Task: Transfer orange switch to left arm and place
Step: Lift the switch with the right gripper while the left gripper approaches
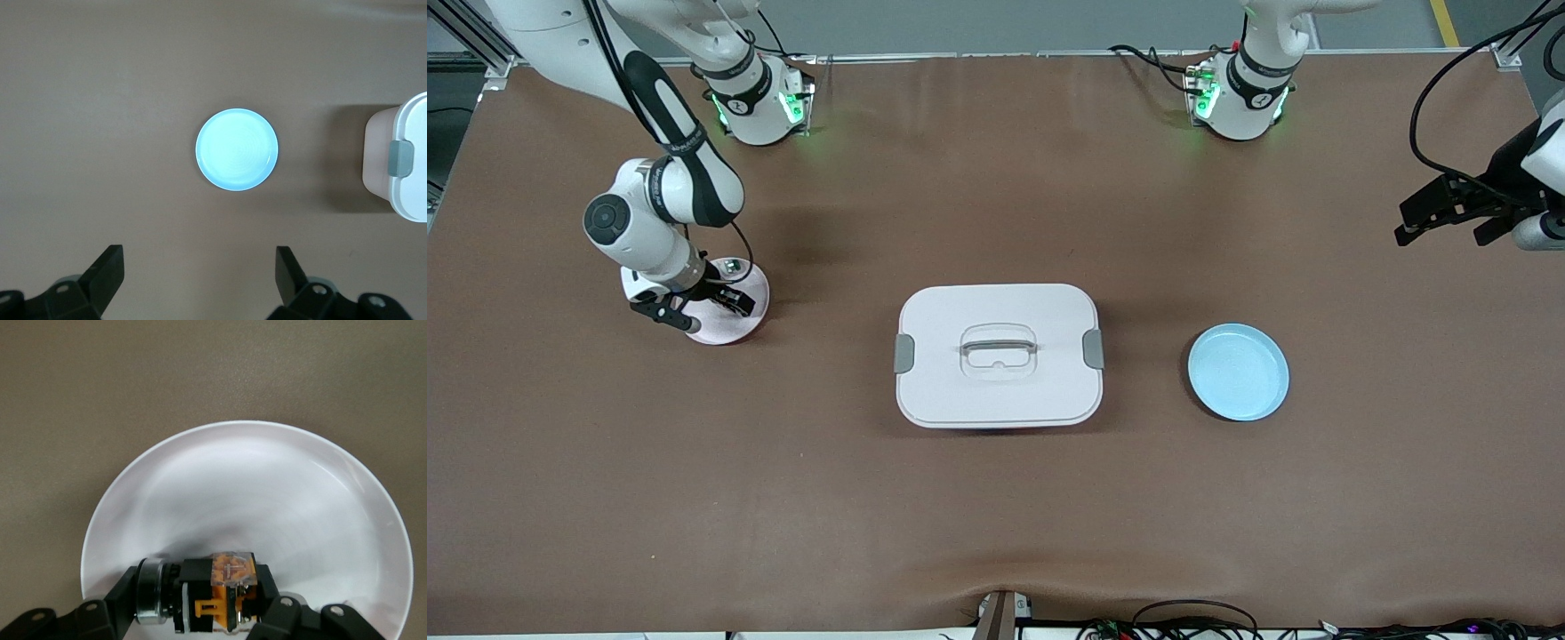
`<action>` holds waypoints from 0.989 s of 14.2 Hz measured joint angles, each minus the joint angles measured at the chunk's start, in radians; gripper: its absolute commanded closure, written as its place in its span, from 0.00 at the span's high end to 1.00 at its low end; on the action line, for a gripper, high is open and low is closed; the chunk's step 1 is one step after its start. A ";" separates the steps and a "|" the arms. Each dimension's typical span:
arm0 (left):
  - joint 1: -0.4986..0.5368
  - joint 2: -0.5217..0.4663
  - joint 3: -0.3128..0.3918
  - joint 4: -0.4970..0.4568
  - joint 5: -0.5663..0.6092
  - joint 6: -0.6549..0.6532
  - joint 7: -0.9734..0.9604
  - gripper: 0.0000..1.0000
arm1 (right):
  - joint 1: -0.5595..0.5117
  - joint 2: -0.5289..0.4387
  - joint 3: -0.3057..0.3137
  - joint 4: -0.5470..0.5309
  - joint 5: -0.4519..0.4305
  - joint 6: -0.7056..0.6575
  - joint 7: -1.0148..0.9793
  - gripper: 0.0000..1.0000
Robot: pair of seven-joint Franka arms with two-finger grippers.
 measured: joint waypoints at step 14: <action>-0.001 0.000 -0.001 0.016 -0.003 0.000 0.000 1.00 | 0.389 -0.170 0.019 0.248 0.042 -0.437 0.754 0.00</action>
